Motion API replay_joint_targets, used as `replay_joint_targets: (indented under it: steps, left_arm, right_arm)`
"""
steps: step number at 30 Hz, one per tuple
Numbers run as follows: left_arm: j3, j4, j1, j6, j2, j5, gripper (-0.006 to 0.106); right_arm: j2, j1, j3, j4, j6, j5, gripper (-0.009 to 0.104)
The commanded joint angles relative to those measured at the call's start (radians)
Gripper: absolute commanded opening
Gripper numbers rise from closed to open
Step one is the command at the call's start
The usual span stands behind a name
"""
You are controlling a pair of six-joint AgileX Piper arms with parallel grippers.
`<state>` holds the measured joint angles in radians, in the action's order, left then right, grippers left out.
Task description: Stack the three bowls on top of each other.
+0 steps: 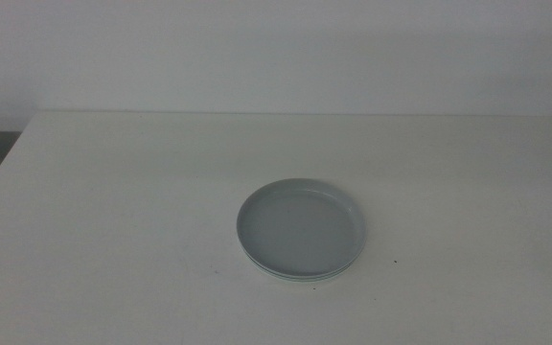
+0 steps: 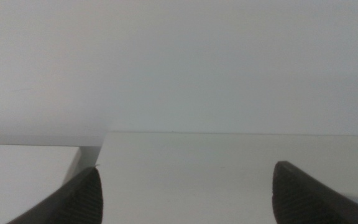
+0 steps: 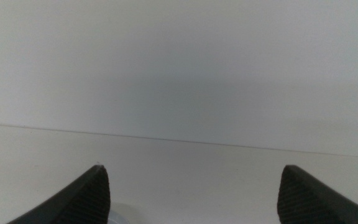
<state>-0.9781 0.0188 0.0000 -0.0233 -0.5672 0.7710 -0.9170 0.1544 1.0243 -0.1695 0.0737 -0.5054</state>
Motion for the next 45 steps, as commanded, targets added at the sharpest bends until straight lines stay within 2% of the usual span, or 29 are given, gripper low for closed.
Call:
replay_joint_targets:
  steps: [1, 7, 10, 13, 18, 20, 21, 23, 26, 29, 35, 39, 45]
  left_arm:
    - [0.004, -0.012, 0.0, 0.001, 0.004, -0.007, 0.094]
    - [0.039, -0.019, 0.0, 0.001, 0.007, -0.023, 0.094]
    - [0.13, -0.01, 0.0, 0.001, 0.047, -0.119, 0.094]
    - [0.29, -0.027, -0.001, 0.001, 0.136, -0.234, 0.094]
    - [0.598, -0.031, -0.001, 0.001, 0.339, -0.319, 0.094]
    - [0.691, -0.013, -0.001, 0.001, 0.401, -0.314, 0.094]
    - [0.732, 0.008, -0.001, 0.001, 0.432, -0.313, 0.094]
    - [0.789, 0.044, -0.001, 0.001, 0.481, -0.315, 0.094]
    - [0.828, 0.032, -0.001, 0.001, 0.539, -0.389, 0.094]
    - [0.846, 0.031, -0.001, -0.001, 0.567, -0.405, 0.094]
    - [0.887, 0.031, -0.001, -0.001, 0.567, -0.433, 0.094]
    - [0.923, 0.031, -0.001, -0.001, 0.567, -0.449, 0.094]
    - [0.933, -0.027, -0.001, -0.001, 0.567, -0.494, 0.094]
  right_arm:
    - [0.003, -0.006, -0.003, 0.006, 0.002, 0.013, 0.093]
    - [0.003, -0.006, -0.014, 0.003, 0.006, 0.017, 0.093]
    - [0.035, -0.006, -0.082, 0.023, 0.006, 0.103, 0.093]
    - [0.145, -0.006, -0.238, 0.061, 0.006, 0.216, 0.093]
    - [0.413, -0.019, -0.575, 0.065, 0.006, 0.344, 0.093]
    - [0.543, -0.045, -0.714, 0.126, 0.006, 0.347, 0.093]
    - [0.591, -0.059, -0.775, 0.137, 0.006, 0.347, 0.093]
    - [0.698, -0.086, -0.876, 0.135, 0.006, 0.345, 0.093]
    - [0.832, -0.112, -0.973, 0.101, 0.006, 0.344, 0.093]
    - [0.917, -0.133, -1.024, 0.097, 0.006, 0.342, 0.093]
    - [0.917, -0.142, -1.024, 0.102, 0.006, 0.322, 0.093]
    - [0.917, -0.142, -1.024, 0.014, 0.006, 0.326, 0.093]
    - [0.917, -0.142, -1.024, 0.01, 0.006, 0.329, 0.093]
